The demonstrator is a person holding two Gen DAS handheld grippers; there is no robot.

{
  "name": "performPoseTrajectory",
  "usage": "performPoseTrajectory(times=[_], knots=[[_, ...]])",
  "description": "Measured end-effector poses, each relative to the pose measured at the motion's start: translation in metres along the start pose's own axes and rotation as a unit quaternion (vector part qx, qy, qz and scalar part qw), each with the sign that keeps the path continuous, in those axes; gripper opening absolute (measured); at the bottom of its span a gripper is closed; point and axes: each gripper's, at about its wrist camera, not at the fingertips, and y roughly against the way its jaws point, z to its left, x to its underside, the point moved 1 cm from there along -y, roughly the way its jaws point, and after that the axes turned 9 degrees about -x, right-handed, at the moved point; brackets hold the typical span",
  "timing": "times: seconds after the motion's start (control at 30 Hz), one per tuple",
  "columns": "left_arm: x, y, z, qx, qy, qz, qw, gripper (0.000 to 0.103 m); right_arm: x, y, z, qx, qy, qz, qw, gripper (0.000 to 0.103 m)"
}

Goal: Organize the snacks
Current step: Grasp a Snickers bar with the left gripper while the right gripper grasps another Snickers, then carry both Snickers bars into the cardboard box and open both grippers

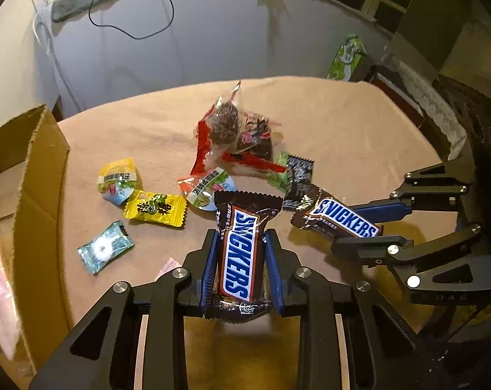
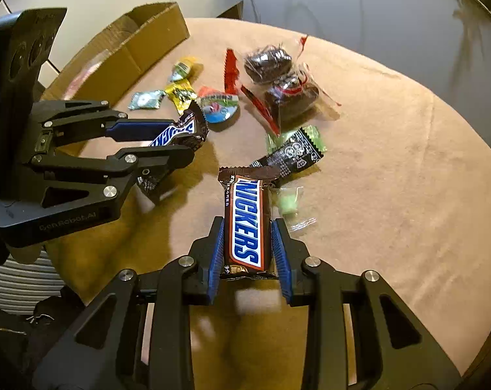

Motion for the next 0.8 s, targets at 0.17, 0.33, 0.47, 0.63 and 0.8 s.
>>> performPoseTrajectory(times=[0.17,0.33,0.47,0.63,0.8], knots=[[0.005,0.021,0.017,0.009,0.018,-0.023,0.9995,0.026,-0.010,0.014,0.007,-0.003,0.010,-0.016,1.000,0.030],[0.008,0.040,0.042,0.002,0.047,-0.041,0.9980,0.026,-0.023,0.028,0.024,-0.010,0.023,-0.036,0.999,0.030],[0.011,0.058,0.064,-0.018,0.072,-0.061,0.9954,0.026,-0.043,0.034,0.042,-0.018,0.038,-0.051,0.998,0.030],[0.024,0.078,0.102,-0.046,0.105,-0.075,0.9906,0.026,-0.073,0.032,0.065,-0.031,0.058,-0.064,0.996,0.030],[0.041,0.092,0.137,-0.074,0.133,-0.078,0.9852,0.026,-0.113,0.022,0.091,-0.044,0.075,-0.071,0.994,0.030]])
